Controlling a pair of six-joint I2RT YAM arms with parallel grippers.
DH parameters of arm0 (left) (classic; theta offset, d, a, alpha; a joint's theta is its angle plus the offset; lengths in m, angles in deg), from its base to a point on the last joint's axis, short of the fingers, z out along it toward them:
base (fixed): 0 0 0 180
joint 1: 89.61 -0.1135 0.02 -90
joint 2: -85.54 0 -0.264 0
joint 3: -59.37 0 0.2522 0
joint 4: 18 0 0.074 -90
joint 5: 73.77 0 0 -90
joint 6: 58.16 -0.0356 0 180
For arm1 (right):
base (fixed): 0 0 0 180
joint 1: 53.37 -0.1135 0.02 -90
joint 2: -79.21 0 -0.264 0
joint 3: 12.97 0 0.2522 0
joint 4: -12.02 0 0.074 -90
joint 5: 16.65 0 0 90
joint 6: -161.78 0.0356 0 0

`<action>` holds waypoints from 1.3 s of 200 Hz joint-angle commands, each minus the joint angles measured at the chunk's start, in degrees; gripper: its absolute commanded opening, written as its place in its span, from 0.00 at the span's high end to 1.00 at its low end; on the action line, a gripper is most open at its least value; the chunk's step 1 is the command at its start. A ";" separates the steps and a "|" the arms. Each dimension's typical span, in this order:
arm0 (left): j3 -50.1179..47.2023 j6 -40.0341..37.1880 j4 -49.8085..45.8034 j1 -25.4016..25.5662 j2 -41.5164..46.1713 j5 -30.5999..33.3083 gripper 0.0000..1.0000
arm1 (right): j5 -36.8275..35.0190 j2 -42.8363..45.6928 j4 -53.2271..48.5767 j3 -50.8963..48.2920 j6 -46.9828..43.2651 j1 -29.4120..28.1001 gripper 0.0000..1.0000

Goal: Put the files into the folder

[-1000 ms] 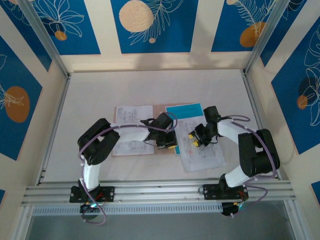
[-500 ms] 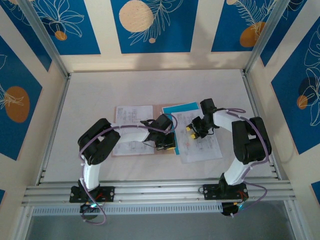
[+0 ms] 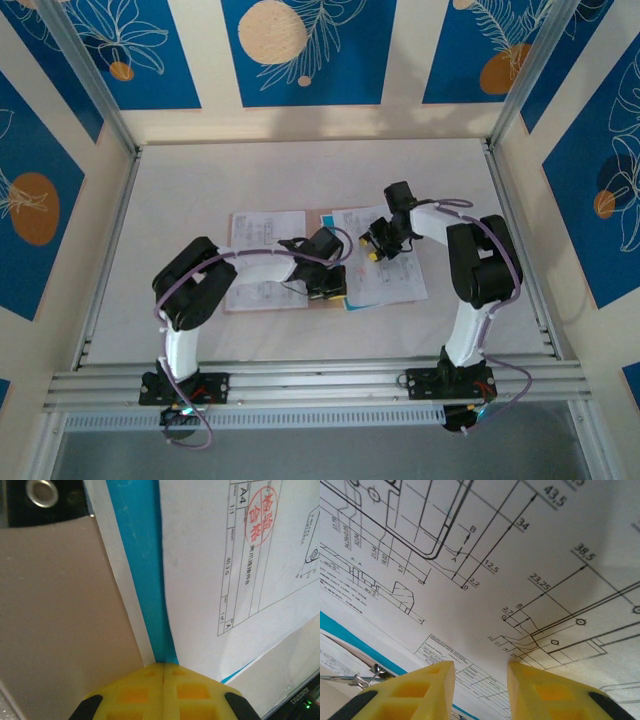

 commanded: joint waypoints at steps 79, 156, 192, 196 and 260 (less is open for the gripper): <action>-3.91 5.60 -3.33 -1.22 8.43 2.09 0.66 | -1.21 -0.27 -2.96 -0.44 -0.11 -2.16 0.65; -7.40 15.18 5.69 1.02 7.03 -1.20 0.61 | -1.17 0.40 -2.92 -1.63 -0.85 -2.55 0.65; -6.84 13.72 2.83 1.08 6.38 0.76 0.61 | -0.68 0.56 -2.54 -2.33 -1.07 -2.46 0.65; -6.51 13.31 1.88 1.07 6.41 1.27 0.61 | -0.60 0.52 -2.45 -2.34 -1.13 -2.44 0.65; -7.16 13.42 2.09 1.55 6.16 2.83 0.60 | 0.02 0.39 -2.10 -2.35 -1.17 -2.98 0.65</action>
